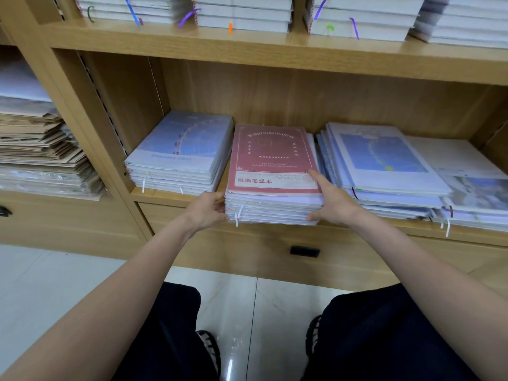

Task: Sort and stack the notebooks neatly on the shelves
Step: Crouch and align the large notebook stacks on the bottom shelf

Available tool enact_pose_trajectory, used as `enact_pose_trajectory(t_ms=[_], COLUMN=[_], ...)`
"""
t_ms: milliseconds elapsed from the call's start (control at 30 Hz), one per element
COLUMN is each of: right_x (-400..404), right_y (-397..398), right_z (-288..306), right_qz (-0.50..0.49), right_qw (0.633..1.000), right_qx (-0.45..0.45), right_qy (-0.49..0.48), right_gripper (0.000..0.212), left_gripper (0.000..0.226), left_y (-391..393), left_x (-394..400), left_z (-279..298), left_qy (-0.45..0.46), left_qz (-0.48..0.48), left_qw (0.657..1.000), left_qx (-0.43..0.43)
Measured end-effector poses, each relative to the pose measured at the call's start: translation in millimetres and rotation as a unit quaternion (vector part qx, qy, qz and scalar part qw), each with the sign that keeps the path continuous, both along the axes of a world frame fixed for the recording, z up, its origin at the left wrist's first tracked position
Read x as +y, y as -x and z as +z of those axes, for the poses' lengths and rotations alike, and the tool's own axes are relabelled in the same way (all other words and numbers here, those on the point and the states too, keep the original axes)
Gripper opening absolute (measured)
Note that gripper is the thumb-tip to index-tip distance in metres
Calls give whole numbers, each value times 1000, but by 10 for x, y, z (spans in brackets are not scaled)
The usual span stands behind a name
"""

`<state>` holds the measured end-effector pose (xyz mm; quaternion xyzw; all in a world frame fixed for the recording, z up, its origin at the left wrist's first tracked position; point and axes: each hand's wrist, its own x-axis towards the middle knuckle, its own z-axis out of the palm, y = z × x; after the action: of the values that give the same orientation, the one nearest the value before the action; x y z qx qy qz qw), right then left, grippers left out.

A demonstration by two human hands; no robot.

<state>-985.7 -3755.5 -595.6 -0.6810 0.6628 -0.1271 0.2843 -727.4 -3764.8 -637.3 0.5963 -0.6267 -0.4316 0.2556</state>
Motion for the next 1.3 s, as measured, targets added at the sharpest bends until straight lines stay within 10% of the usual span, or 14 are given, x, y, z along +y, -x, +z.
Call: enact_pose_trajectory(t_ms=[433,600,1300], right_x=[-46,-67,10], right_y=[48,49,-63], right_z=[13,2,24], right_qz=[5,0,31], right_qw=[1000,999,996], right_qx=[-18,-40,78], right_qy=[11,-5,29], right_gripper=[101,101,81], left_gripper=[46,80,66], left_y=[43,79,81], left_x=[-11,-87,9], left_z=[-46,7,63], left_qy=[32,66,196], left_qz=[10,-10,-5], left_qw=[999,997,966], left_qx=[-9,26,-168])
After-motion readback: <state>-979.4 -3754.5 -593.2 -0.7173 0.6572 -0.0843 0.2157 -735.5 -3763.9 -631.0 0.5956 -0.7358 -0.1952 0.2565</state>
